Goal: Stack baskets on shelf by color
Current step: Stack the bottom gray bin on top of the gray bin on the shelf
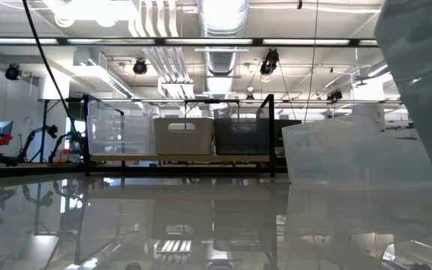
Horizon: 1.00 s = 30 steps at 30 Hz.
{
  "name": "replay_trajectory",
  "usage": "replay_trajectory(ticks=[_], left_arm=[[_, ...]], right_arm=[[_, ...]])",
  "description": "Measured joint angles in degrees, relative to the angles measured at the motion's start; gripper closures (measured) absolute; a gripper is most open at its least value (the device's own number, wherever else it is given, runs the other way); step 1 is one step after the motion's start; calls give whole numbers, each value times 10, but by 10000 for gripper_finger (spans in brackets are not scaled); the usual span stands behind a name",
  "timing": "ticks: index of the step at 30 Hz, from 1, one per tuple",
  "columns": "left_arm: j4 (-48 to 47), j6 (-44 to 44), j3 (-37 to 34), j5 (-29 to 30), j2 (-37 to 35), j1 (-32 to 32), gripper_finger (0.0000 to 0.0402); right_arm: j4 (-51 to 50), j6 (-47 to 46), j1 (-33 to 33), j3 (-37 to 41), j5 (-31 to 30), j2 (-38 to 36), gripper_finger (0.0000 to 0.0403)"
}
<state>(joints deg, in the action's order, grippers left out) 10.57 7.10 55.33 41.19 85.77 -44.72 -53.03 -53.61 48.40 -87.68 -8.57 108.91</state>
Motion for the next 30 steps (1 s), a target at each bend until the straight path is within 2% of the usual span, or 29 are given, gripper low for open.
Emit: replay_trajectory(ticks=[4, 7, 10, 18, 22, 25, 30], left_arm=[[0, 0, 1, 0, 0, -20, 291], [0, 1, -2, 2, -1, -34, 291], [-2, 1, -3, 1, -1, -46, 291], [-6, 0, -4, 14, -1, -50, 291], [-6, 0, -4, 14, -1, -50, 291], [-6, 0, -4, 14, -1, -50, 291], [-6, 0, -4, 14, -1, -50, 291]], right_arm=[[2, 0, -7, 0, -15, -9, 292], [2, -8, -9, 0, -19, -20, 294], [-4, -14, -9, 0, -15, -29, 277], [-11, 34, -10, 0, -14, -40, 194], [-13, 35, -6, -15, -12, -50, 165], [-10, 41, 0, -33, 4, -53, 157], [10, 32, 18, -38, 15, -45, 167]])
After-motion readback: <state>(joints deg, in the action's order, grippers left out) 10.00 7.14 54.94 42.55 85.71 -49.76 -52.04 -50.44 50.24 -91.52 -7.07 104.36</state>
